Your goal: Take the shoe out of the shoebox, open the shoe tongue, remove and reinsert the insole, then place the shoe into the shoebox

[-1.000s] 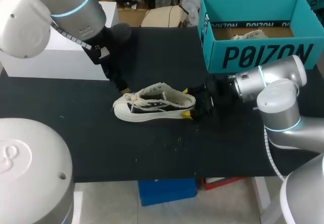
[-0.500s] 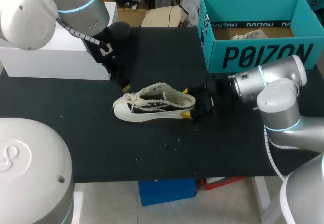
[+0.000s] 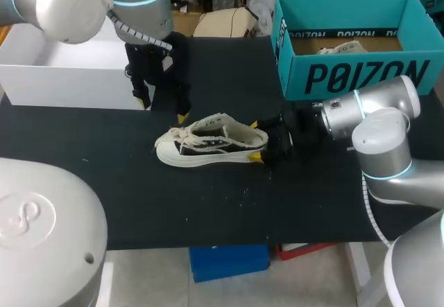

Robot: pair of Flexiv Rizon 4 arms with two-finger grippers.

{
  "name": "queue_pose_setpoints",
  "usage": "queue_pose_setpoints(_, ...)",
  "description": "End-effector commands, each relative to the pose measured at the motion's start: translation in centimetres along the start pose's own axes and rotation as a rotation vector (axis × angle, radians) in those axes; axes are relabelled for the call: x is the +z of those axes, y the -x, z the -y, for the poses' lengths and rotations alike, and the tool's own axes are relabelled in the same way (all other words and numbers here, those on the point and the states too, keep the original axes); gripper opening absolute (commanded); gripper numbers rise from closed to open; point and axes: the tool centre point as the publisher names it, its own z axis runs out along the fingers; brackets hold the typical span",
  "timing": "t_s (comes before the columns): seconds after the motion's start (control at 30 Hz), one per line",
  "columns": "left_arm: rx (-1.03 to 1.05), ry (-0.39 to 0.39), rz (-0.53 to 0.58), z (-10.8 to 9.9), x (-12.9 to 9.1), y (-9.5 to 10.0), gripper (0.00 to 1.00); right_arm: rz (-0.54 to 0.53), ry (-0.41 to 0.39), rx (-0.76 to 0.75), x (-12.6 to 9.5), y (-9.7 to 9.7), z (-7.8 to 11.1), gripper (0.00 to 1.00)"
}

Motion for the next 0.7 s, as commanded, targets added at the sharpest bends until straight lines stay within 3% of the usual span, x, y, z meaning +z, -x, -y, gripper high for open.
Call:
queue_pose_setpoints(0.03, -0.493, 0.310, 0.050, 0.7, 0.0, -0.4, 1.00, 0.001, -0.001, 0.001, 0.2, 0.0, 0.1, 0.00)
queue_pose_setpoints(0.13, -0.596, 0.266, 0.145, 1.4, 0.0, -1.2, 1.00, 0.001, -0.001, 0.001, 0.2, 0.0, 0.1, 0.00)
queue_pose_setpoints(0.47, -0.690, 0.140, 0.237, 3.8, 0.6, -2.8, 1.00, 0.001, -0.001, 0.001, 0.2, 0.0, 0.1, 0.00)
queue_pose_setpoints(0.7, -0.687, 0.138, 0.239, 4.1, 0.5, -2.8, 1.00, 0.001, -0.001, 0.001, 0.2, 0.0, 0.1, 0.00)
